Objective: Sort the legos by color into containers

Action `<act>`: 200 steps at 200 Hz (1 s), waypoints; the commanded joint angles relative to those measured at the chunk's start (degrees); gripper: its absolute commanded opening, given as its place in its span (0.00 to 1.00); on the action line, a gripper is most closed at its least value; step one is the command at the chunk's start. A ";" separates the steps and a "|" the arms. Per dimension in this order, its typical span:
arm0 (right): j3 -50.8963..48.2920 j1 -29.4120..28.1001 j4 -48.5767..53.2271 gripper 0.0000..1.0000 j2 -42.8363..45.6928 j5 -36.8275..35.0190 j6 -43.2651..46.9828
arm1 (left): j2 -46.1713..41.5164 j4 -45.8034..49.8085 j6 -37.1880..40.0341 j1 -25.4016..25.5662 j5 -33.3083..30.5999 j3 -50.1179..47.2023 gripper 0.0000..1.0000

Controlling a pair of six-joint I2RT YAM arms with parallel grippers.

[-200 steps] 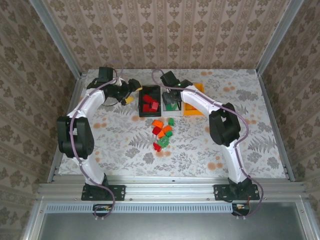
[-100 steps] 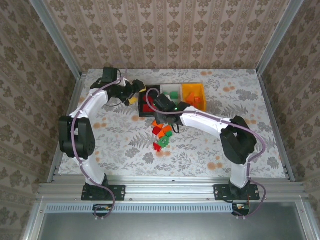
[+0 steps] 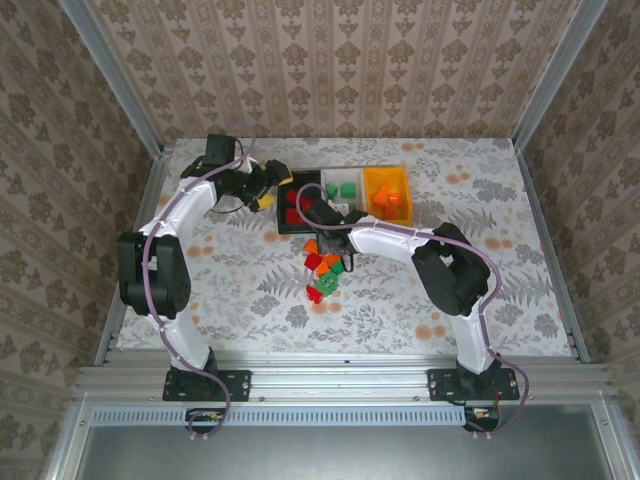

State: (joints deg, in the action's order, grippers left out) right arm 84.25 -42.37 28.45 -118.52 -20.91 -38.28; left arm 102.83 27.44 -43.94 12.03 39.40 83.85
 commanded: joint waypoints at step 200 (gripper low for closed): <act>15.27 6.12 1.94 0.27 -2.74 -2.87 12.44 | 0.01 0.72 1.47 0.28 -0.11 0.61 0.86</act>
State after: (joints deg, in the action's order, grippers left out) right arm 90.91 -40.10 25.80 -113.78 -24.18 -29.52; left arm 102.85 27.44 -43.92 11.97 39.40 83.85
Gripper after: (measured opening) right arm 0.323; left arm 0.855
